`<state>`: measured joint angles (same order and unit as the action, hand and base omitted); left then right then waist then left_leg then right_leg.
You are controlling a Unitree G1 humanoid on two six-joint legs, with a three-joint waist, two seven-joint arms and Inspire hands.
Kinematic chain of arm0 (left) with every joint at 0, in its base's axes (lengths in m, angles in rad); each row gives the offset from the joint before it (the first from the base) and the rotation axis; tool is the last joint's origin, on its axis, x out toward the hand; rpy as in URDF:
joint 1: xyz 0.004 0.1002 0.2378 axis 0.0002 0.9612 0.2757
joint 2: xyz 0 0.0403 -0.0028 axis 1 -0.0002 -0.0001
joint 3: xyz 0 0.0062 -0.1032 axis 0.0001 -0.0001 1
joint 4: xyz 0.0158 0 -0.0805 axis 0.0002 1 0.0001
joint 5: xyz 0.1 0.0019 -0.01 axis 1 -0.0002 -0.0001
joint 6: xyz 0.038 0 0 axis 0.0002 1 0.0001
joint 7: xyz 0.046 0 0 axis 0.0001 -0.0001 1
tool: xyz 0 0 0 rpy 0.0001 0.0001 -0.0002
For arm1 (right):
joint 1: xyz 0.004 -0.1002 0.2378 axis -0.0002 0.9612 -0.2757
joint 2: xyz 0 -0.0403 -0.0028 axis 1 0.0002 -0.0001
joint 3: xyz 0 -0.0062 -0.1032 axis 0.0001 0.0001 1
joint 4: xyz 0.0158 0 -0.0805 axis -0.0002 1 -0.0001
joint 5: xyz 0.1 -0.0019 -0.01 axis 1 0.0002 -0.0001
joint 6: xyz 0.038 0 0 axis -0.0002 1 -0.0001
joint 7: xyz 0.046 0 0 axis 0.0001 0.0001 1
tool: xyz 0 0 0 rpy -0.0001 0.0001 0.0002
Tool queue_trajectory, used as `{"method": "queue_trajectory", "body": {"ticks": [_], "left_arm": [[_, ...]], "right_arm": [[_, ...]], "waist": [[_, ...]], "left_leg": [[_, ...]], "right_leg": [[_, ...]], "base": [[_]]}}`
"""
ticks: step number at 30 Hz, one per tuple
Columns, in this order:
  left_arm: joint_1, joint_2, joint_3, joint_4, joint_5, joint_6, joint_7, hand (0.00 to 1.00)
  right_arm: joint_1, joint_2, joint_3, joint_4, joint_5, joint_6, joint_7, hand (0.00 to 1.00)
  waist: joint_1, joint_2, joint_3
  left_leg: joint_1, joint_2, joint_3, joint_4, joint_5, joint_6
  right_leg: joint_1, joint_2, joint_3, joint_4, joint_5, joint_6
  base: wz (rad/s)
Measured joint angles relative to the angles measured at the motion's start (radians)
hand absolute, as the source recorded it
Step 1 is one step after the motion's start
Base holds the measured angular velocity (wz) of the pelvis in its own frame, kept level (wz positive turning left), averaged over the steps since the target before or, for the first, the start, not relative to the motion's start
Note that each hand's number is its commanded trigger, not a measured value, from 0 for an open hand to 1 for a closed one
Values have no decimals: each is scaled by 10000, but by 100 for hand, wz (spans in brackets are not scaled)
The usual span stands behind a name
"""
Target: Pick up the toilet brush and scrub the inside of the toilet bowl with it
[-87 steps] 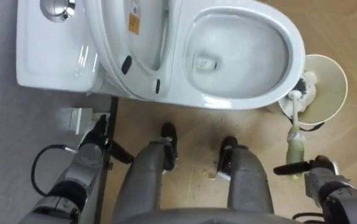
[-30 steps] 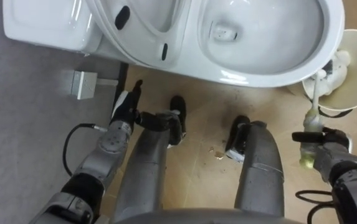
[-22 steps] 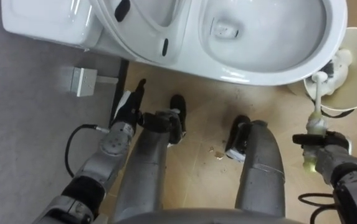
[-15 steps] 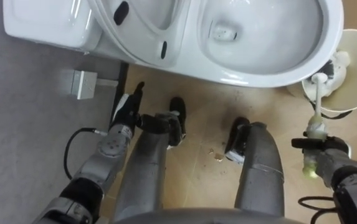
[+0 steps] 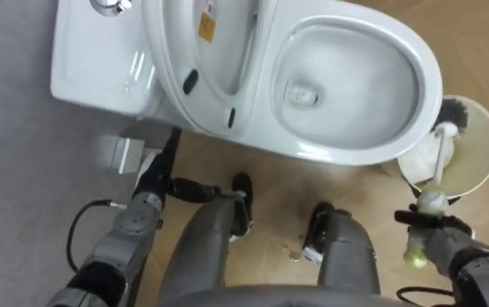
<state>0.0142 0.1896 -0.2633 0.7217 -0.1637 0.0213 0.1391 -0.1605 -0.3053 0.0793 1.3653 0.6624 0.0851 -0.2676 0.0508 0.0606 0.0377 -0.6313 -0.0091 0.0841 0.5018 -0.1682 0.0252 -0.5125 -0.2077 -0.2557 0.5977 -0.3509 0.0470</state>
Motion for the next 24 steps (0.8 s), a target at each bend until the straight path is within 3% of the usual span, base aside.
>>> {"method": "queue_trajectory", "body": {"ticks": [7, 10, 12, 13, 16, 24], "left_arm": [[1526, 284, 1521, 662, 12, 3, 6, 0], [2260, 336, 1912, 745, 14, 14, 38, 0], [2682, 344, 1992, 746, -7, 14, 42, 0], [2872, 334, 2044, 757, 11, 52, 44, 0], [3224, 299, 2274, 800, 7, 155, 48, 0], [3702, 62, 2950, 746, 344, 264, 62, 0]], "right_arm": [[1288, 166, -1155, 43, 732, 140, 179, 100], [1809, 281, -1482, -363, 764, 174, 14, 100], [2036, 342, -1630, -595, 759, 178, -39, 100], [2049, 340, -1683, -727, 730, 231, -141, 100], [2188, 364, -1729, -914, 343, 229, -390, 100], [2640, 460, -1721, -2366, -1257, 309, -964, 100]], "waist": [[-271, -341, -246], [-414, -469, -342], [-454, -624, -335], [-464, -682, -373], [-465, -766, -369], [-423, -1072, -346]], "left_leg": [[1685, -35, -41, -585, -1, 0], [2619, -2, -60, -981, -90, -120], [3136, 7, -54, -1210, -125, -132], [3412, 8, -54, -1308, -128, -136], [3994, 22, -53, -1509, -134, -144], [4930, -35, -38, -1903, -151, -169]], "right_leg": [[2075, 210, -229, -1267, 203, 126], [3126, 338, -399, -1904, 269, 147], [3671, 390, -465, -2216, 297, 169], [3989, 428, -472, -2417, 355, 184], [4683, 533, -481, -2875, 494, 218], [5799, 628, -525, -3658, 769, 281]], "base": [[8], [7], [5], [-4], [-1], [0]]}}
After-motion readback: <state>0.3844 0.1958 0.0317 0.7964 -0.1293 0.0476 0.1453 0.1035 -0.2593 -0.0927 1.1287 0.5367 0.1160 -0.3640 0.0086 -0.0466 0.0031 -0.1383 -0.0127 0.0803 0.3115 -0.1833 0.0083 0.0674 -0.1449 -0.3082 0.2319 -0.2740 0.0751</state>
